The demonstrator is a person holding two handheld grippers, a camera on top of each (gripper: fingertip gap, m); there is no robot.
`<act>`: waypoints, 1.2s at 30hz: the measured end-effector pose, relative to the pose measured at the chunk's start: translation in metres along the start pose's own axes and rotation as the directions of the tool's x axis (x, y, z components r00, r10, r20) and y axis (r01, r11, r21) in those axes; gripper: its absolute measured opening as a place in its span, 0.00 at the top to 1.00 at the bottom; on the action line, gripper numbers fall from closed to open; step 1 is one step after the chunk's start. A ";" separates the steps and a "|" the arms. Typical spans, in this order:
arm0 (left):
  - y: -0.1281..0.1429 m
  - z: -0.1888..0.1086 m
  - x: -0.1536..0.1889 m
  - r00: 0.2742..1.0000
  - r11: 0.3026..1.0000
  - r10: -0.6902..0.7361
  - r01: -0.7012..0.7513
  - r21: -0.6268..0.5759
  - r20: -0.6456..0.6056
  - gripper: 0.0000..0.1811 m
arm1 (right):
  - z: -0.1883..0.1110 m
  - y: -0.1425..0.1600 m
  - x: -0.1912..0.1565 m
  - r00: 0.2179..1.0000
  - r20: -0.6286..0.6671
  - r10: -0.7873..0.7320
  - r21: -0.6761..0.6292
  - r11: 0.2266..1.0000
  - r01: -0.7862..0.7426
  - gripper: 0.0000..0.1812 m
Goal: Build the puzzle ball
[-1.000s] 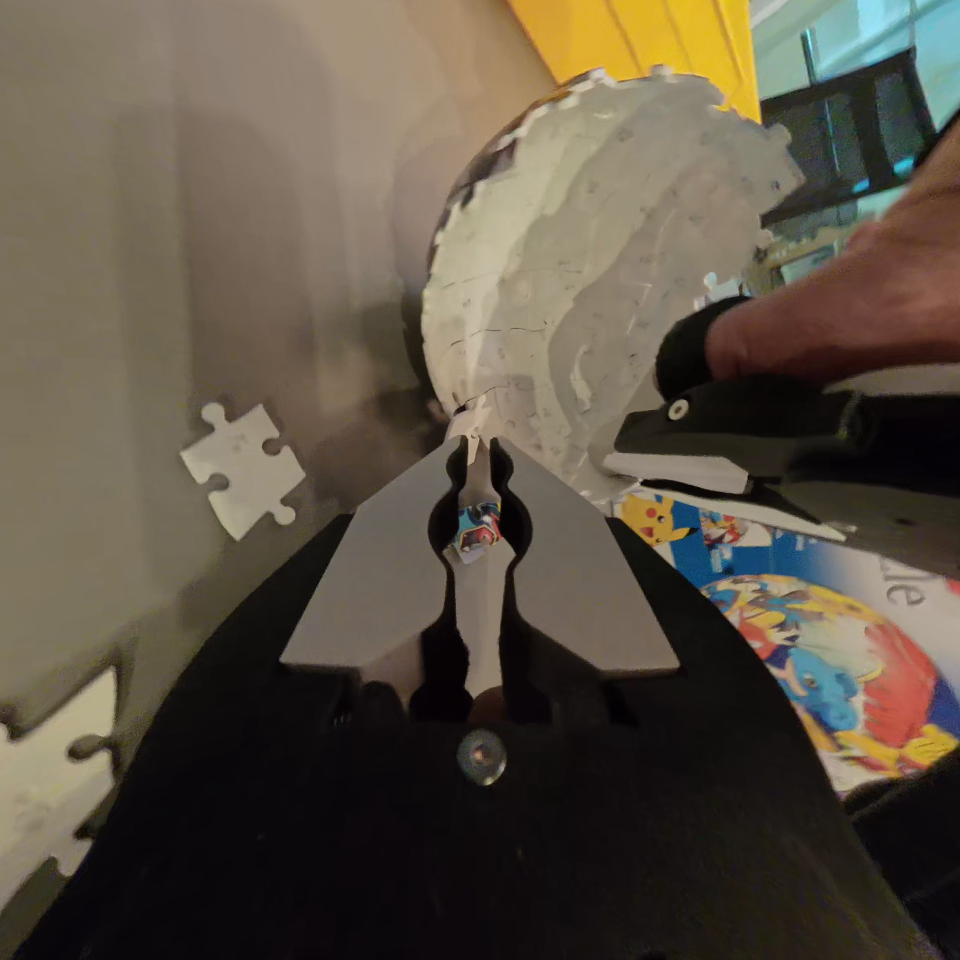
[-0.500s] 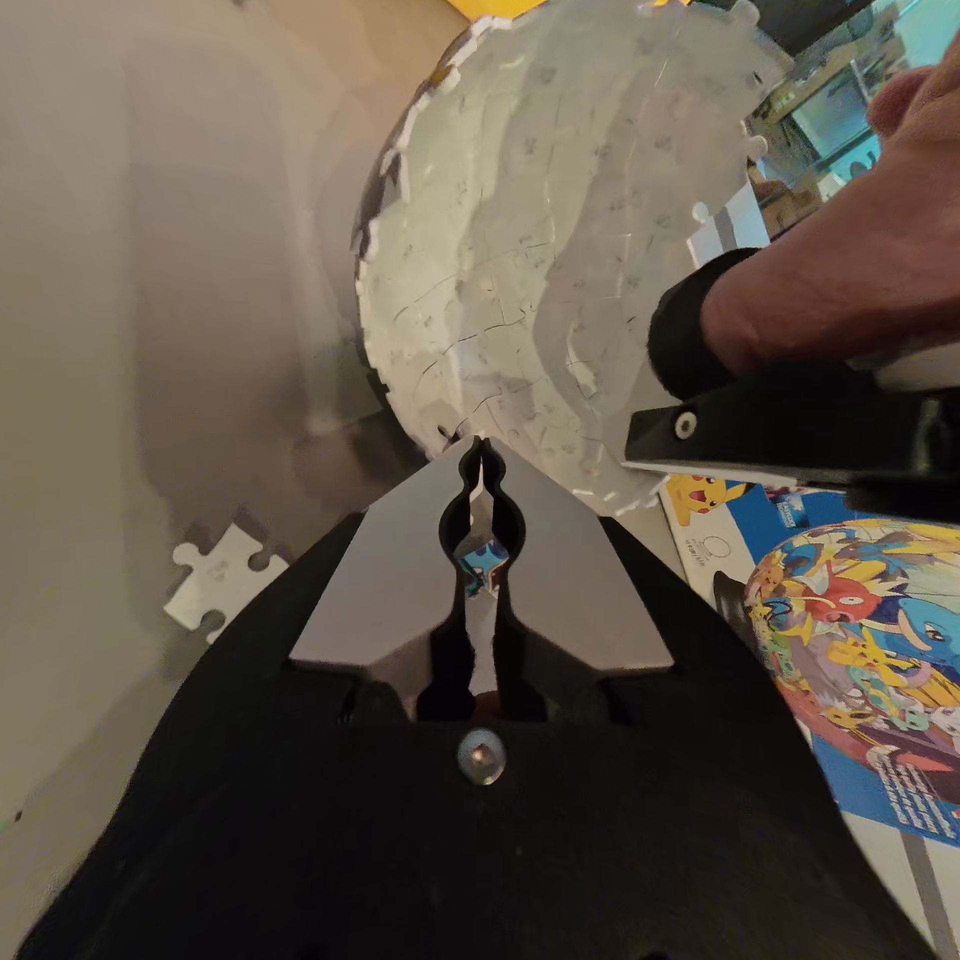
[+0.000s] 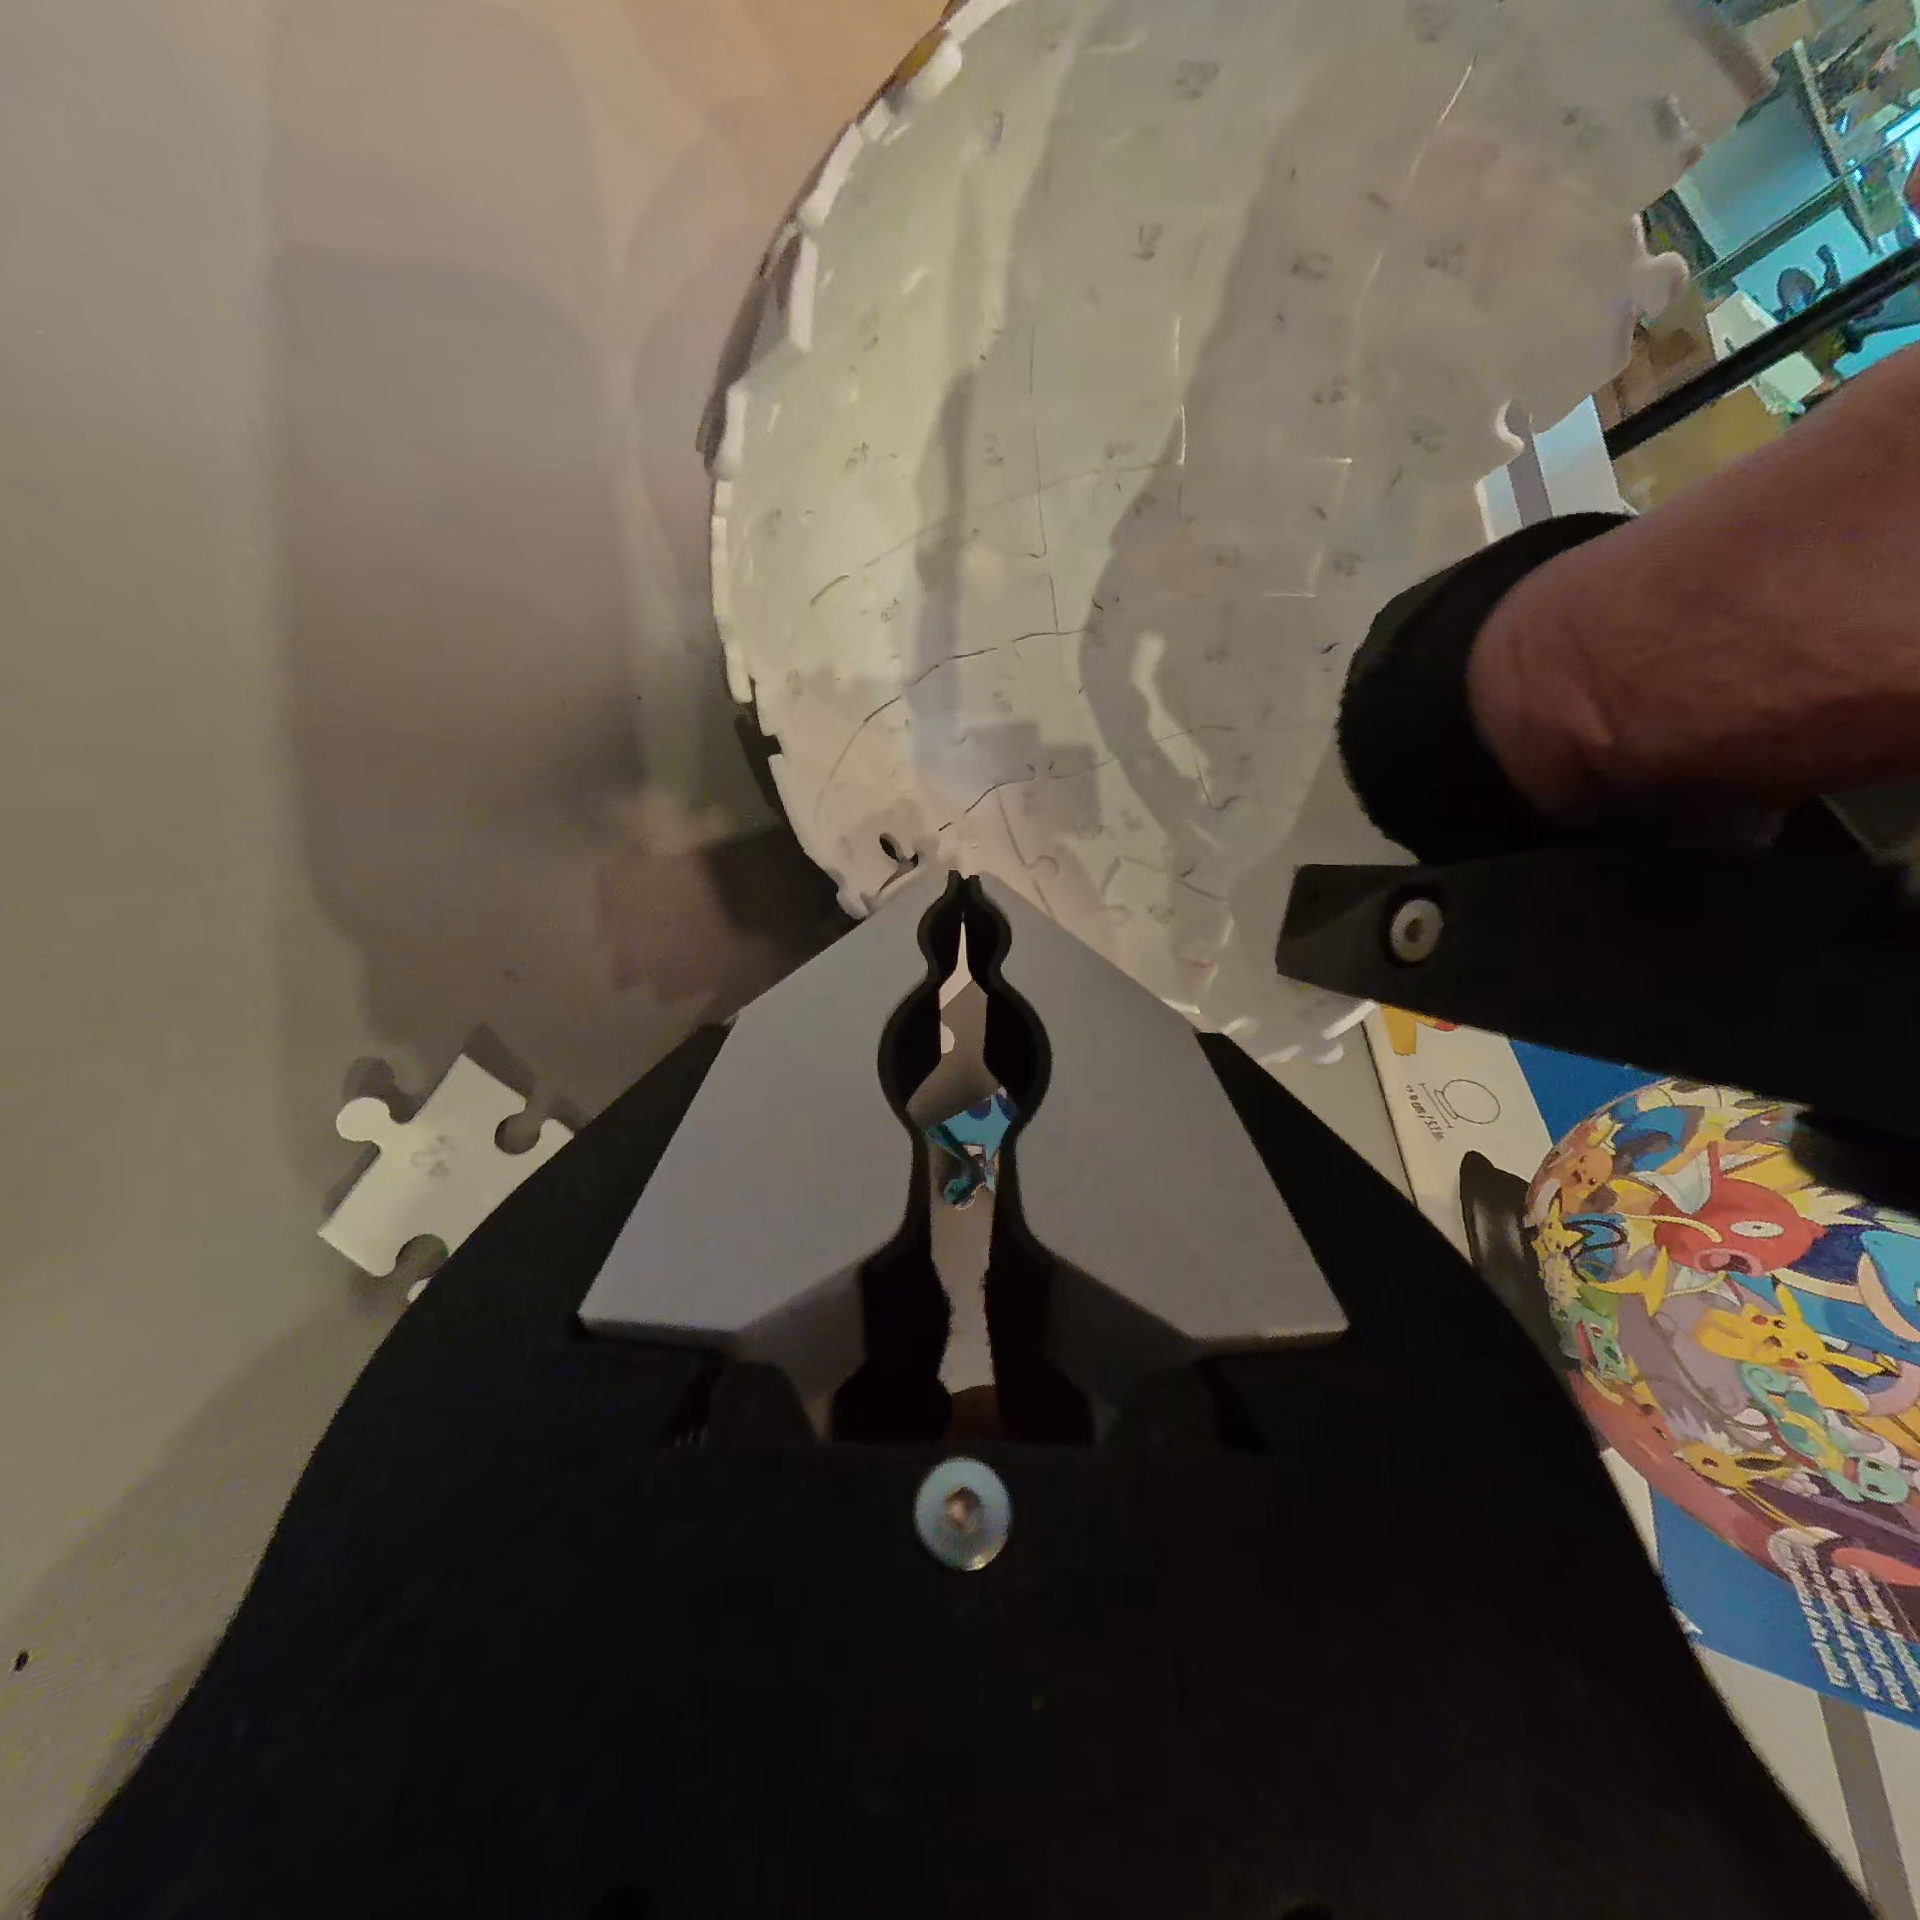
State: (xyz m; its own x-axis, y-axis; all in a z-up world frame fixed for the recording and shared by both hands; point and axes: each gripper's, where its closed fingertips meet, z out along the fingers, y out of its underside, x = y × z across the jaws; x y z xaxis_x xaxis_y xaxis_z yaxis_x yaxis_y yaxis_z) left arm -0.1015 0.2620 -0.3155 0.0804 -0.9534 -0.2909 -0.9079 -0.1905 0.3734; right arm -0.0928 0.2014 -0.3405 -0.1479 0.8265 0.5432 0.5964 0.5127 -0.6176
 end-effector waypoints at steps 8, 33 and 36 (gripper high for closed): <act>0.003 -0.004 -0.007 0.997 1.000 -0.025 0.025 0.005 0.074 0.90 | 0.002 0.001 -0.002 1.000 -0.007 -0.016 0.001 1.000 0.016 1.00; 0.029 -0.091 -0.038 0.869 0.839 -0.443 0.316 0.443 0.220 0.77 | 0.004 0.002 -0.001 1.000 0.012 -0.017 -0.016 1.000 0.018 1.00; 0.061 -0.121 -0.043 0.761 0.682 -0.624 0.418 0.600 0.179 0.73 | 0.003 0.003 -0.001 1.000 0.014 -0.023 -0.020 1.000 0.023 1.00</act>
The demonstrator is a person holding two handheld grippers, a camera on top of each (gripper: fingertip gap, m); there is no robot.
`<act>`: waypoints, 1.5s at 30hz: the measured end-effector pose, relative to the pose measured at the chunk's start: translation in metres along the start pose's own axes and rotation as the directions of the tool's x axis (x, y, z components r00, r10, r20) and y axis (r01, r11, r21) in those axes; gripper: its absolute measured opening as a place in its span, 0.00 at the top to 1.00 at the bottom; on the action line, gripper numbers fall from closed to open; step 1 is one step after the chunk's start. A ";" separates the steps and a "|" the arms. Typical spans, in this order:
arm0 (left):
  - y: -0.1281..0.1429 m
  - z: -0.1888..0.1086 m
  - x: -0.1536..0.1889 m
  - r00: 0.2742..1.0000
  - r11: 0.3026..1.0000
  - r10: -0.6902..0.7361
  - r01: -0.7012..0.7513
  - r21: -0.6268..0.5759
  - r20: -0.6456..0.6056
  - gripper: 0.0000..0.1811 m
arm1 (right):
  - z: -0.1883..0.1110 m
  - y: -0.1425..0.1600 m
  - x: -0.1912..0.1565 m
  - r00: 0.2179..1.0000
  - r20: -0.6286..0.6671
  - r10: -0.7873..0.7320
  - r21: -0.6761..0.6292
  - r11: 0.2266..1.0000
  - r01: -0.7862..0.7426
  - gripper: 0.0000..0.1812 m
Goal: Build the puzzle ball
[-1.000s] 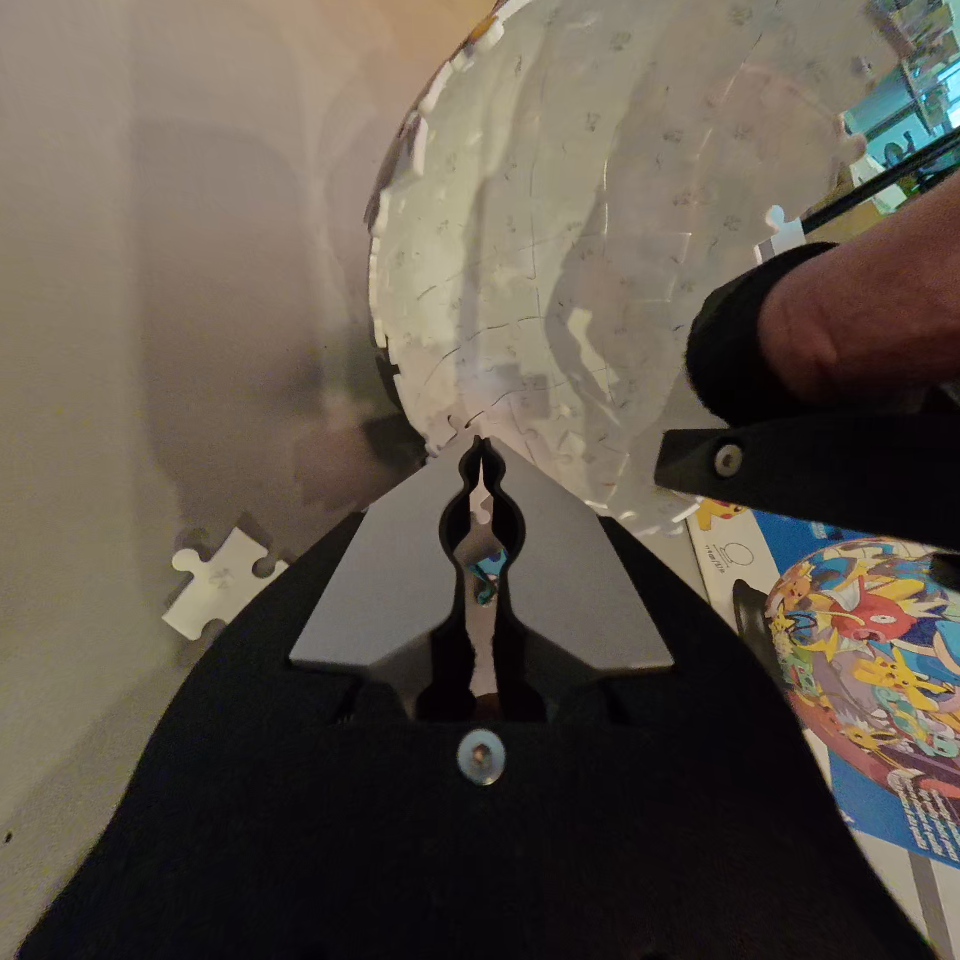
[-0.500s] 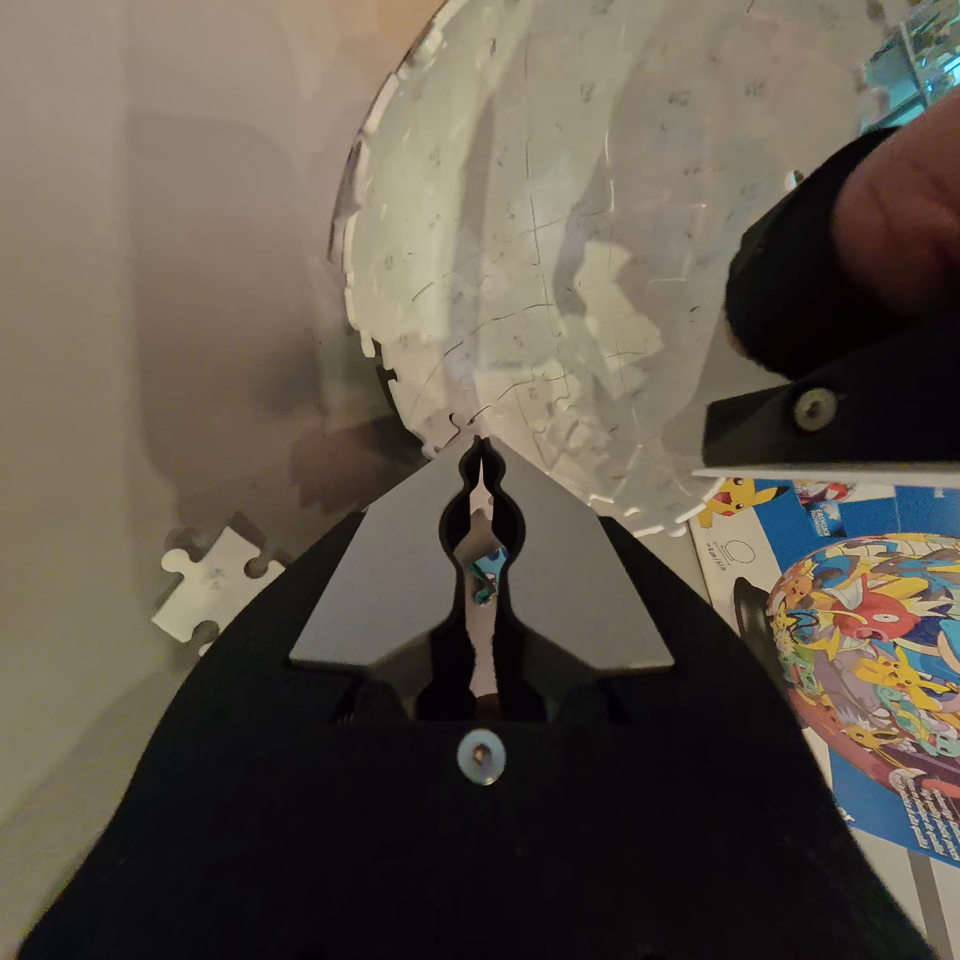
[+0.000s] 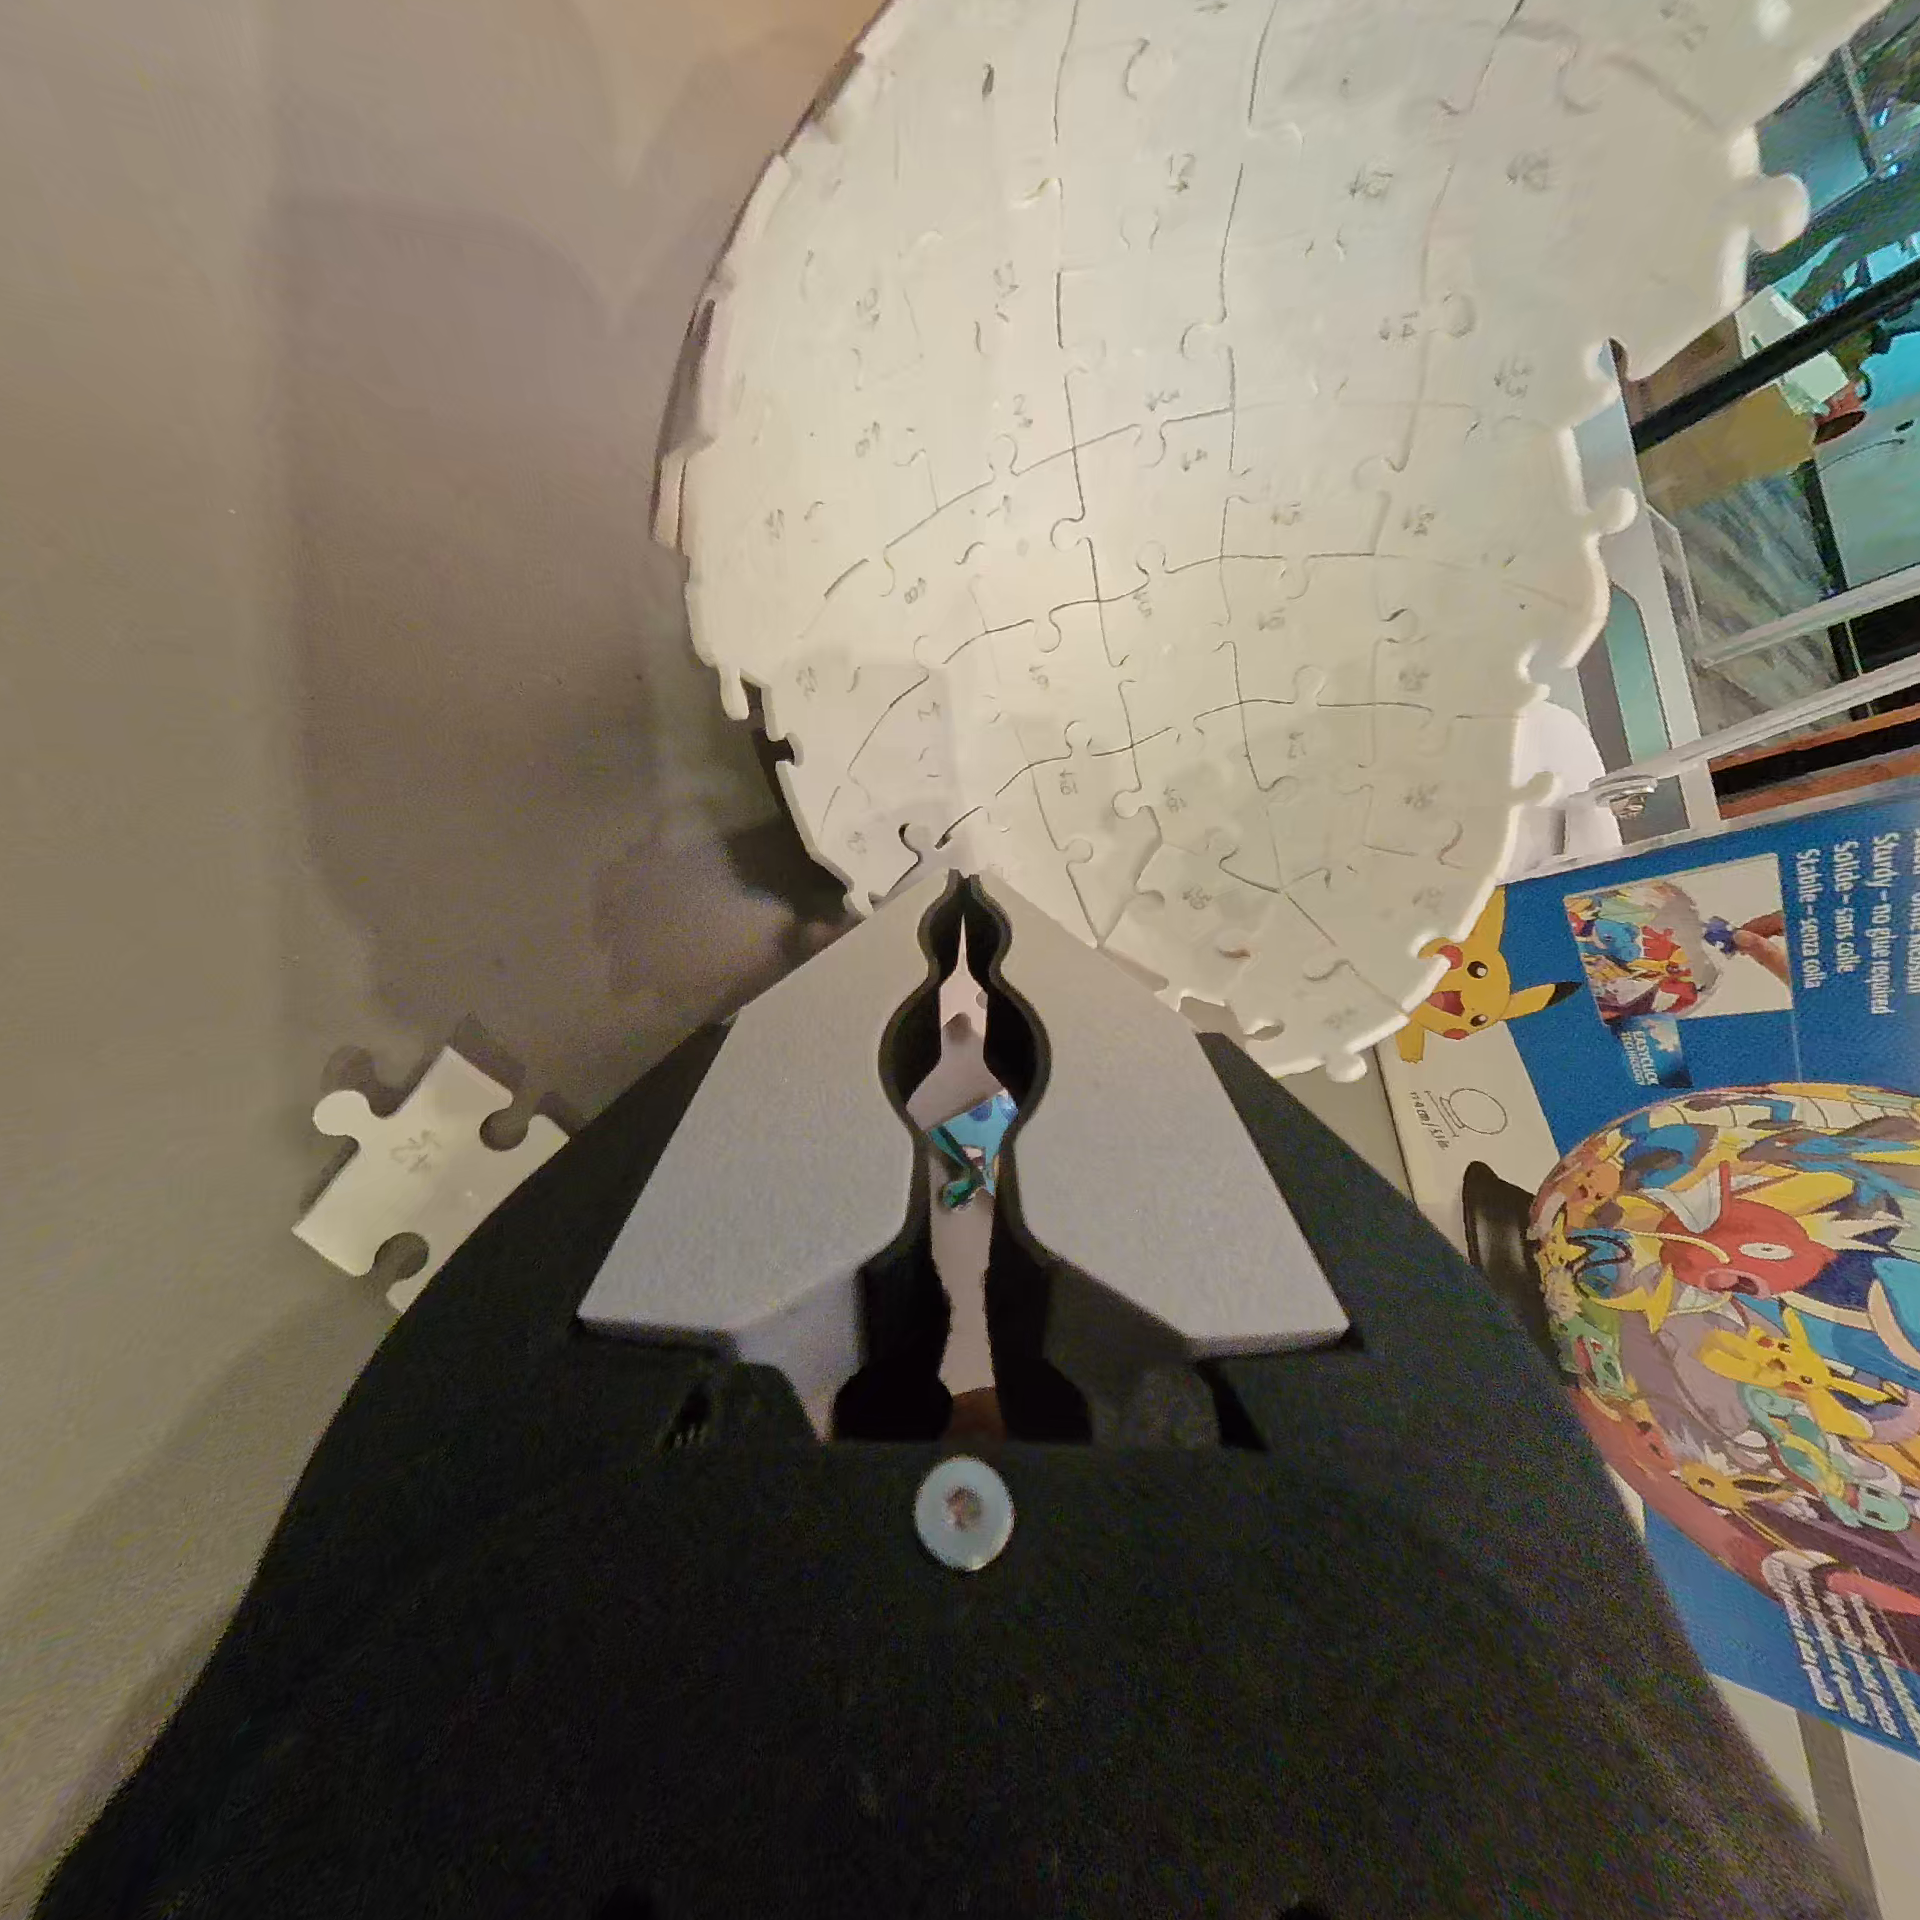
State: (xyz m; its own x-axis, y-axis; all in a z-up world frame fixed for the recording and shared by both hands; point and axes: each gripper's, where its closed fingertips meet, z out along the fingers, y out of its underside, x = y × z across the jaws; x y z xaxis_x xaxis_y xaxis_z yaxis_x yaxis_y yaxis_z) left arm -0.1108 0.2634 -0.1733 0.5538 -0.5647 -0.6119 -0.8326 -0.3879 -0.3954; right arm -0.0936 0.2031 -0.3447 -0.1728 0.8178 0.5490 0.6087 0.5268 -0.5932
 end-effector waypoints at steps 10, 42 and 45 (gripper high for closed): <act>0.079 -0.014 0.054 0.775 0.777 -0.514 0.602 0.183 -0.367 0.54 | 0.000 0.000 0.000 1.000 0.021 0.006 -0.009 1.000 -0.006 1.00; 0.064 0.008 0.081 0.822 0.748 -0.361 0.537 0.390 -0.440 0.60 | 0.008 -0.005 0.003 0.999 0.025 0.033 -0.089 0.996 -0.030 1.00; 0.062 0.008 0.081 0.822 0.743 -0.359 0.538 0.398 -0.442 0.59 | 0.008 -0.005 0.002 1.000 0.019 0.007 -0.100 0.995 -0.005 1.00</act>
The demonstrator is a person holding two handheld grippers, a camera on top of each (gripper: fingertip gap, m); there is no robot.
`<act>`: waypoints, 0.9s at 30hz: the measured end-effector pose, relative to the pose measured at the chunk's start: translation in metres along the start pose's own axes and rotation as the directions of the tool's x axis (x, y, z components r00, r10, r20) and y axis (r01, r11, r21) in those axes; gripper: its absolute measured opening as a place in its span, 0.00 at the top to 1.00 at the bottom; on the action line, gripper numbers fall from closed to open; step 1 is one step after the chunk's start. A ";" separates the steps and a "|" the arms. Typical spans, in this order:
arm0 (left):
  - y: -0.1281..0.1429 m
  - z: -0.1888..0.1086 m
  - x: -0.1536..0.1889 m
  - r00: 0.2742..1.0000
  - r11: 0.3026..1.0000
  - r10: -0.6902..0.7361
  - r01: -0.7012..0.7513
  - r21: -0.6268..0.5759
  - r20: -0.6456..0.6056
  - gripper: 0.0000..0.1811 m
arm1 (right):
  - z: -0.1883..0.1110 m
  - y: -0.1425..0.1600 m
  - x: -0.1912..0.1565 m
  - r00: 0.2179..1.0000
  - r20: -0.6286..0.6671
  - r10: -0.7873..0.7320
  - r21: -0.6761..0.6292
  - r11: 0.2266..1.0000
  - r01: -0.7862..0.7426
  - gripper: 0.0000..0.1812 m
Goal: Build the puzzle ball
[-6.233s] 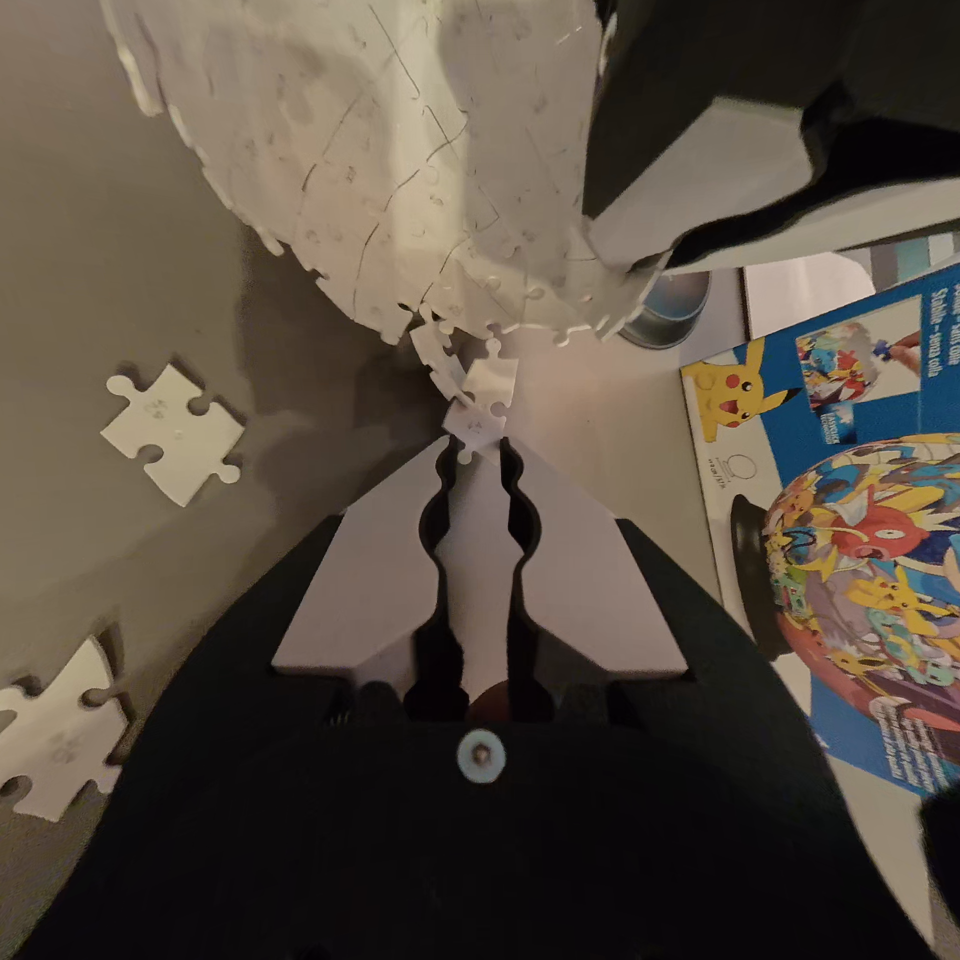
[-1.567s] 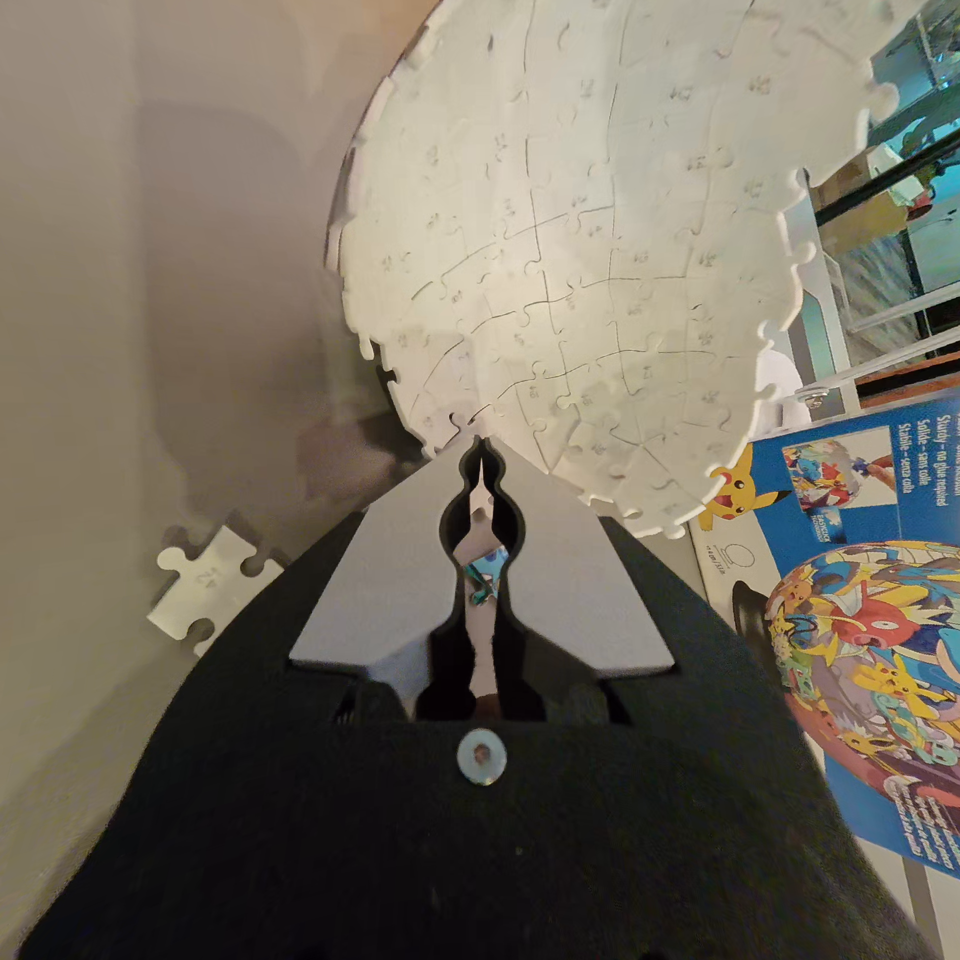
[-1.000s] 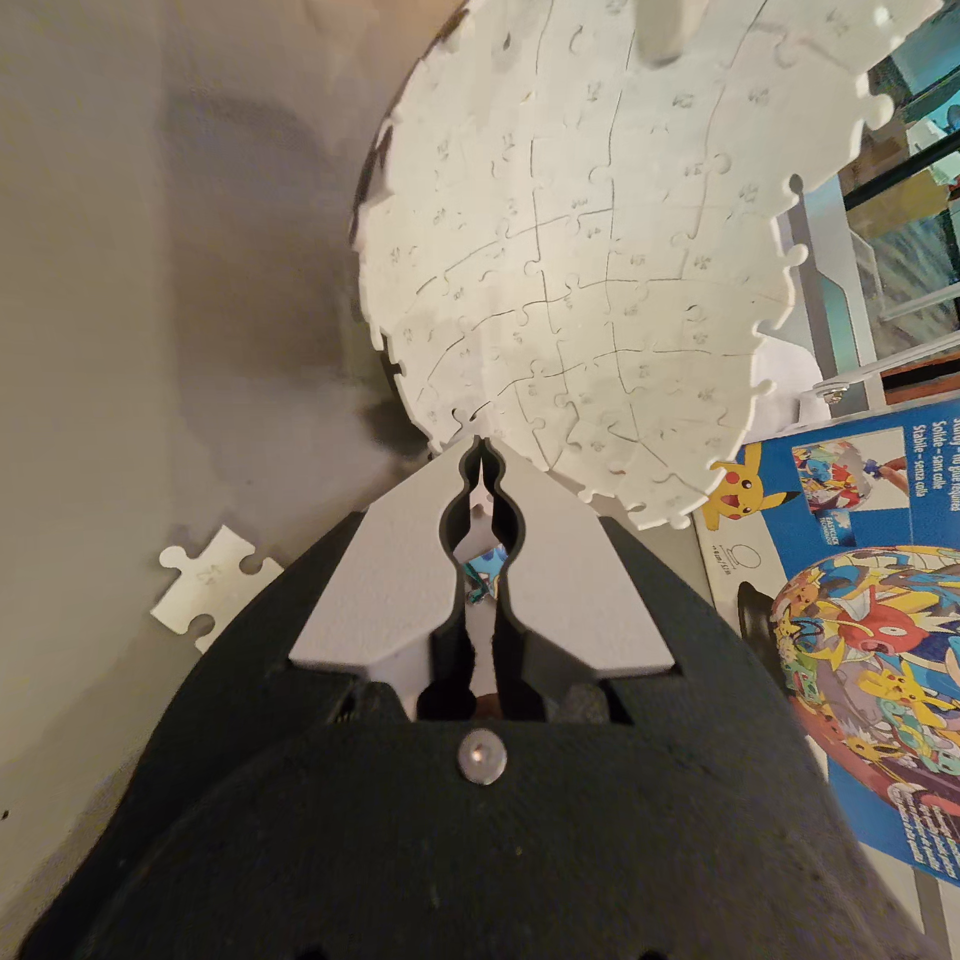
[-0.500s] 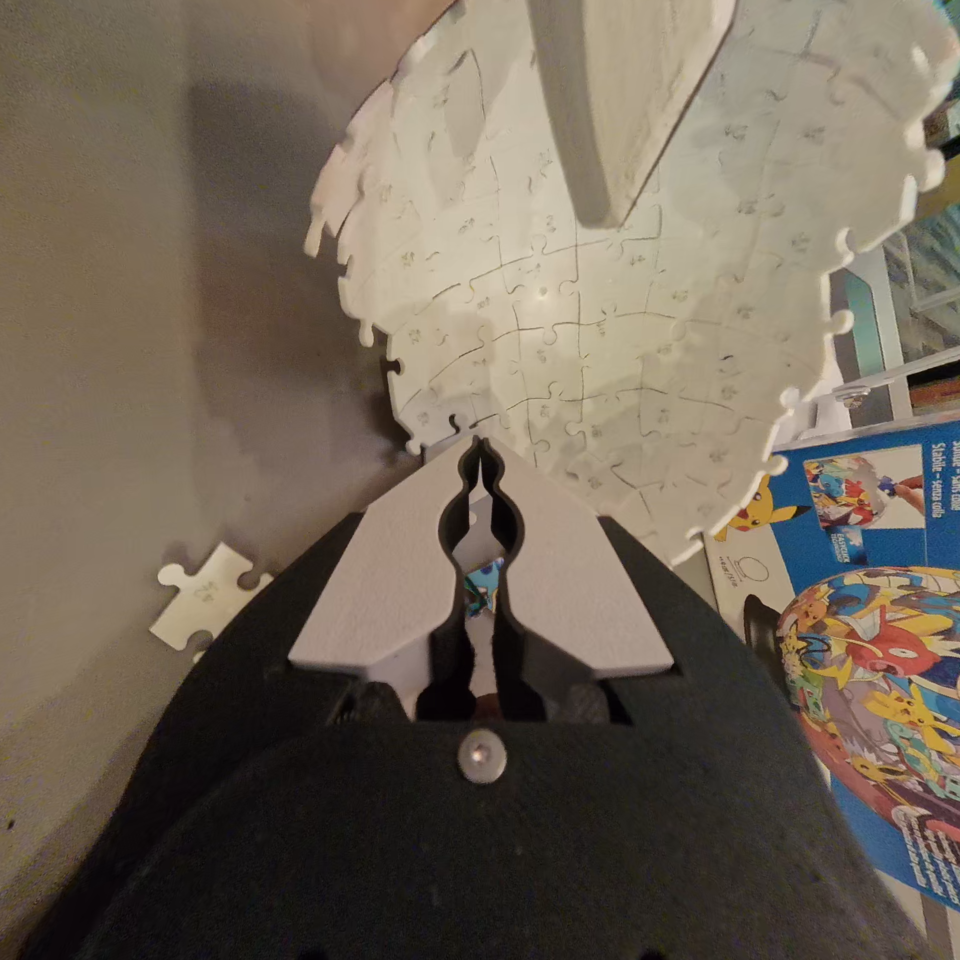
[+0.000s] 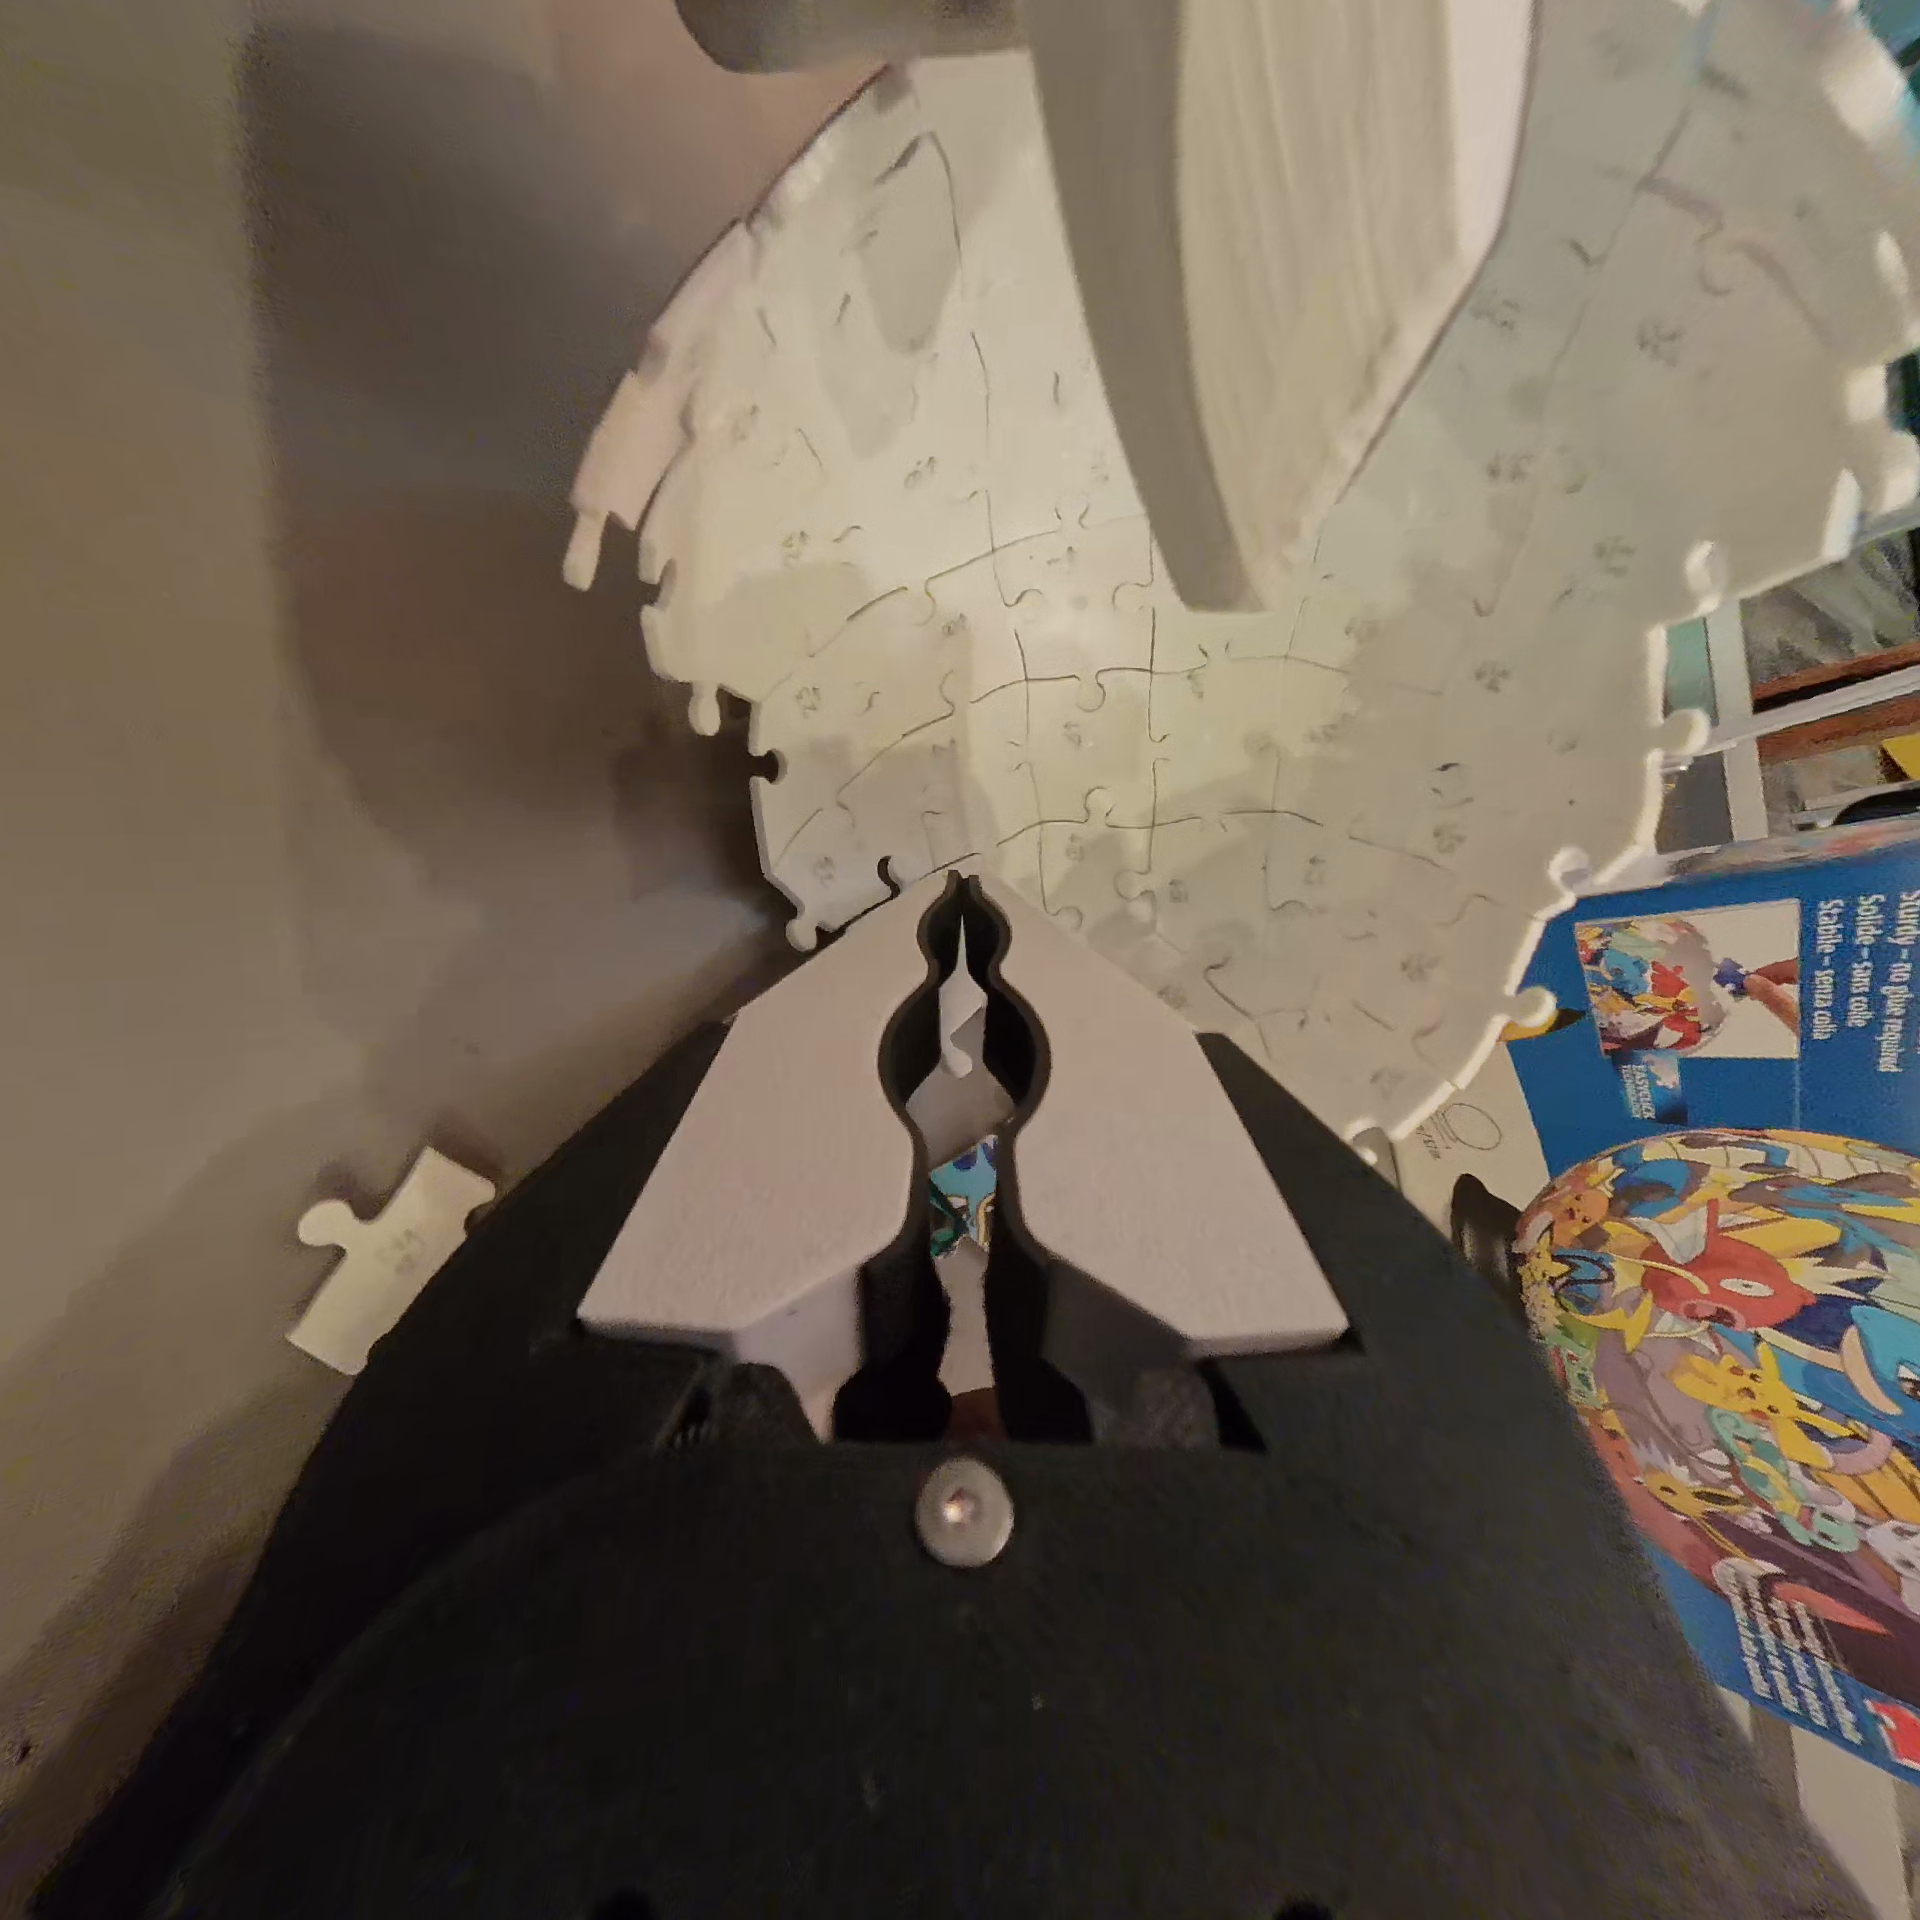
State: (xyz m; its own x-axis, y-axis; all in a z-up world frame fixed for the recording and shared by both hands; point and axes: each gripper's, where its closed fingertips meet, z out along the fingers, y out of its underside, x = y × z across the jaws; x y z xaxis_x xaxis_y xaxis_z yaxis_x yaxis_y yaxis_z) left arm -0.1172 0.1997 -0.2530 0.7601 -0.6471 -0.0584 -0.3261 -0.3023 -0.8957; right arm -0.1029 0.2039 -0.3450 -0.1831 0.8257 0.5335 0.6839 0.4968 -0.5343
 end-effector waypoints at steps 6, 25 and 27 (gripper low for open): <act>-0.001 0.001 0.001 1.000 1.000 0.012 -0.012 0.013 0.001 0.60 | 0.001 0.001 0.000 1.000 -0.008 -0.018 -0.013 1.000 0.018 1.00; 0.002 0.004 0.003 0.998 0.999 0.033 -0.033 0.002 0.045 0.60 | -0.008 0.001 -0.008 0.987 -0.104 -0.124 -0.020 0.992 0.122 1.00; 0.003 0.004 0.004 0.998 0.999 0.042 -0.042 -0.003 0.042 0.60 | -0.008 0.005 -0.008 0.990 -0.104 -0.099 -0.030 0.995 0.096 1.00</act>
